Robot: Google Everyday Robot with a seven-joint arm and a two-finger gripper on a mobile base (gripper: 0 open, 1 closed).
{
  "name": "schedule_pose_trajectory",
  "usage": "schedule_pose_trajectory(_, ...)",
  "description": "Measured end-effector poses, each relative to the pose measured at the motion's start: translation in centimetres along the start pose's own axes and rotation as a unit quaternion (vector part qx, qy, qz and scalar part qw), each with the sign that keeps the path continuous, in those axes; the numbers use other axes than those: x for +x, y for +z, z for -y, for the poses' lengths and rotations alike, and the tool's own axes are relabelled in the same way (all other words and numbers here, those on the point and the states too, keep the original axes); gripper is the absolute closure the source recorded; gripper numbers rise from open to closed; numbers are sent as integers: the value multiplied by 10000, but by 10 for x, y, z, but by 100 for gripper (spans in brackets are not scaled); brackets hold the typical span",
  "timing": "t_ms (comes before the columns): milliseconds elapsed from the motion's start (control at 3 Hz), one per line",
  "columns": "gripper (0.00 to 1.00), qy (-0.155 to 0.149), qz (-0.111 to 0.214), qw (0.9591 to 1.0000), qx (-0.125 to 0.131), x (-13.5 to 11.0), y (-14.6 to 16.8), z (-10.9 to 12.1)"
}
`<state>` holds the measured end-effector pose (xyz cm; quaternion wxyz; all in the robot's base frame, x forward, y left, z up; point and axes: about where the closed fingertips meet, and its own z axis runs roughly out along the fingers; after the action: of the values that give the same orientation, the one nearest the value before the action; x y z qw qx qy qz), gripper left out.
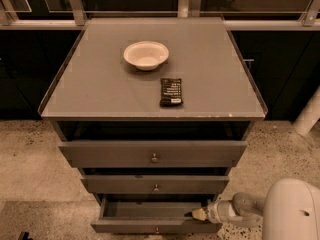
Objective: Open bottom drawer
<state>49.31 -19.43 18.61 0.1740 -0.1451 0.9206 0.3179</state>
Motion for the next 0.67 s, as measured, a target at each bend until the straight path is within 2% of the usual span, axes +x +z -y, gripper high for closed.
schedule_pose_trajectory(333, 100, 242, 90, 9997, -20, 25, -28, 3)
schedule_pose_trajectory(667, 100, 244, 92, 9997, -19, 25, -28, 3)
